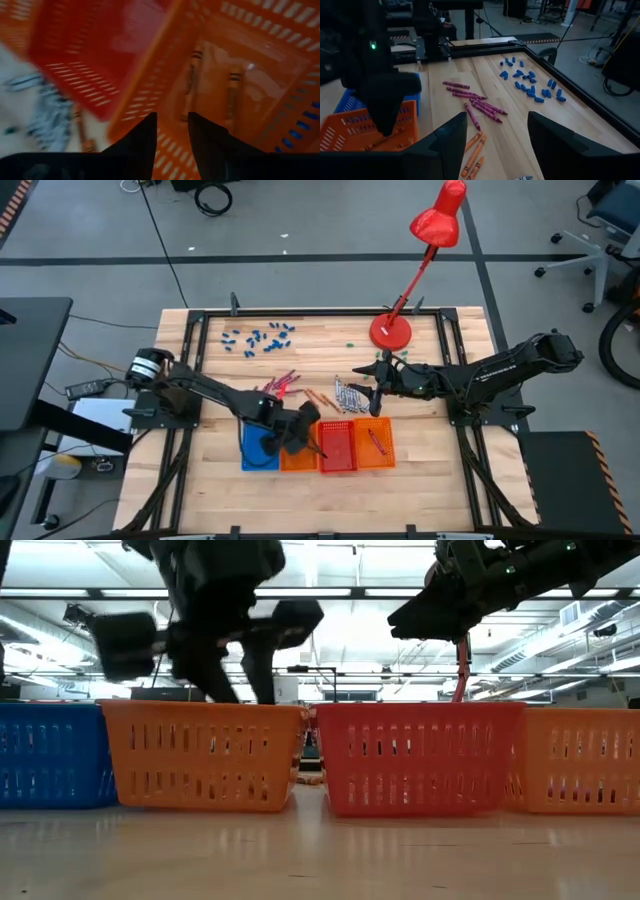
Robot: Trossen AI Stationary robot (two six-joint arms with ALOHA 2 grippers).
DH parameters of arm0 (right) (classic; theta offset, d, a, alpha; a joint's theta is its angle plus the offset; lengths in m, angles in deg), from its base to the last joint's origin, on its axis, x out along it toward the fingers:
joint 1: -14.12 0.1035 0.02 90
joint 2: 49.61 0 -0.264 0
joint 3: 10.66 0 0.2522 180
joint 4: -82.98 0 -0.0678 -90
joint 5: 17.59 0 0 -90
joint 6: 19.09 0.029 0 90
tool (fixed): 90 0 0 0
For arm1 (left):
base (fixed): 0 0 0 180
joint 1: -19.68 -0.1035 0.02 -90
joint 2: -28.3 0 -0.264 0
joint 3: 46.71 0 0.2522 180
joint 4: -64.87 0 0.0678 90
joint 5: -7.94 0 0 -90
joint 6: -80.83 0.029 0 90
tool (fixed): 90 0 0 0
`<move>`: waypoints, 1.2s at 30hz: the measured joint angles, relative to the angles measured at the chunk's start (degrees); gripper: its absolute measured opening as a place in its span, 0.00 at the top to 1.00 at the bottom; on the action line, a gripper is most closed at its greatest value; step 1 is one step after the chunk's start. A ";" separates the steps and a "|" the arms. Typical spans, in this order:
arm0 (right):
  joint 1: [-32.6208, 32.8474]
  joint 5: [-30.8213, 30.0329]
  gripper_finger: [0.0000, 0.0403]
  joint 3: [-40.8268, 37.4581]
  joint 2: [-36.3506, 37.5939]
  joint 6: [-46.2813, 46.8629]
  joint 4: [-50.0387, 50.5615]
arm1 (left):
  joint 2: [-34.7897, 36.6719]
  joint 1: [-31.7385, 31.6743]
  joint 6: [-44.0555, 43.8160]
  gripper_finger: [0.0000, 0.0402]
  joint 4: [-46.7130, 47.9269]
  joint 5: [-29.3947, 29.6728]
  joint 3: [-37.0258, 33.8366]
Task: Sort crayons
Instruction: Put the orange crayon into the left orange bin
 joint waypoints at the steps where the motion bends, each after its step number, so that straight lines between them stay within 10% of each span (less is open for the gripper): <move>1: 0.00 0.00 0.47 0.00 0.00 0.00 -0.01 | 0.63 -0.06 -0.39 0.71 0.31 0.67 0.13; 18: -0.02 0.02 0.47 0.02 0.00 0.00 -0.43 | -0.50 -19.98 -4.18 0.71 -6.46 0.33 -0.07; 36: -0.07 0.04 0.47 0.02 -0.35 -0.15 -0.35 | -11.35 -22.62 -1.68 0.71 -13.45 -8.07 -0.11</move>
